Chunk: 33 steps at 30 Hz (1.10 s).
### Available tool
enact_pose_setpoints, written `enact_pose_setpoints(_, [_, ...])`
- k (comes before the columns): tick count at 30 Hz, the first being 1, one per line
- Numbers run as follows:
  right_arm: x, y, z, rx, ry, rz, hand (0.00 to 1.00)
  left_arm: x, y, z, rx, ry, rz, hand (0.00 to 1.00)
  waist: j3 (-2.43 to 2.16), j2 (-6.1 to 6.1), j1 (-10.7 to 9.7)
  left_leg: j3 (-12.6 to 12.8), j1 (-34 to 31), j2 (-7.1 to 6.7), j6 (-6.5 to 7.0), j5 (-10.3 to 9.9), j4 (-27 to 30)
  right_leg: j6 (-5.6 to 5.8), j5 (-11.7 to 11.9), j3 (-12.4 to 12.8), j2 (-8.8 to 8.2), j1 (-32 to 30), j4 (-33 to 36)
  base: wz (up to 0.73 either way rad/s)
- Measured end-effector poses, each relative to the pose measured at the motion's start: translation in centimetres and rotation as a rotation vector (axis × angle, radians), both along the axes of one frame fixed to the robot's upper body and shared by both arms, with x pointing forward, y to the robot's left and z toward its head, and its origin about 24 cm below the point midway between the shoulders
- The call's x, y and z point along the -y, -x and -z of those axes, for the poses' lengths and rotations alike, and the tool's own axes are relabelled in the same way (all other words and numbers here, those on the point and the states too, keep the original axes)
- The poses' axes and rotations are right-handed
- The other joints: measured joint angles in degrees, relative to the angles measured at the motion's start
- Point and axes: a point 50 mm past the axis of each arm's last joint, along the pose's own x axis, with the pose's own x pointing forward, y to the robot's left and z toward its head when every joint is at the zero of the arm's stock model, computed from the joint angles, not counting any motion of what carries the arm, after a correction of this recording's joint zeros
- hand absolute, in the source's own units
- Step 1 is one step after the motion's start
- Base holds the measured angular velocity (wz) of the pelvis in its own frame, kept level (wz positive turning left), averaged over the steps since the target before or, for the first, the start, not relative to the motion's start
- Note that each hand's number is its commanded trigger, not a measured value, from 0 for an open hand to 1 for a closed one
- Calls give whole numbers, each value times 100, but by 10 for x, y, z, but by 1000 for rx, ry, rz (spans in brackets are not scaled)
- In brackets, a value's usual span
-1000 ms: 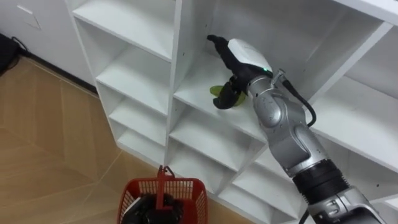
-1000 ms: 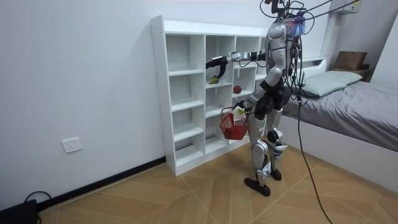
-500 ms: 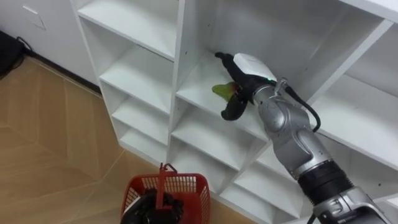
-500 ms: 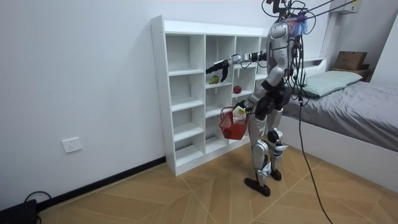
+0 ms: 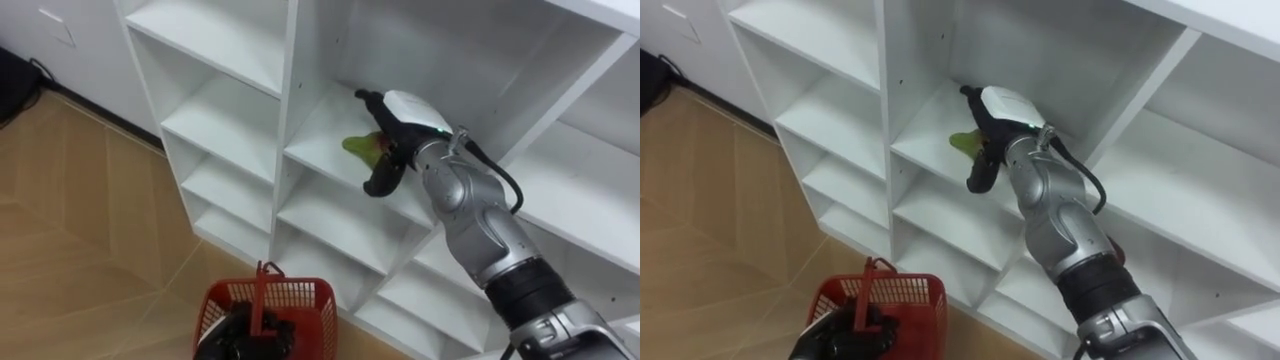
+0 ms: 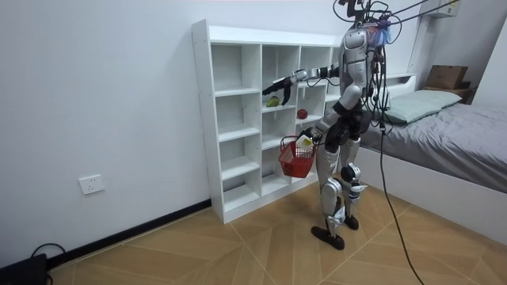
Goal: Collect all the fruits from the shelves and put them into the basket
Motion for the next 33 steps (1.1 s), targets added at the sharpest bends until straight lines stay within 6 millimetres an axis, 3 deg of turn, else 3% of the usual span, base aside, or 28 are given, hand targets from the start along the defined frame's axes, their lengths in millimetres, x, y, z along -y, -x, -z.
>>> enact_pose_setpoints(16, [4,2,7,-73,37,17,0,-2,2,-1,-5,-4,2,100,-27,-38,4,14,99,-6,-4,12,-34,-5,3,-2,2,96,8,0])
enact_pose_setpoints(26, [3,6,24,-154,46,32,0,-6,6,-3,8,-22,-6,100,-23,-42,0,19,190,-6,-4,13,-54,-1,1,42,1,159,-4,-2])
enact_pose_setpoints(33, [2,6,25,-159,49,35,0,-8,8,-5,16,-35,-15,100,-16,-33,3,7,194,-6,-4,13,-67,-3,2,8,1,194,5,1])
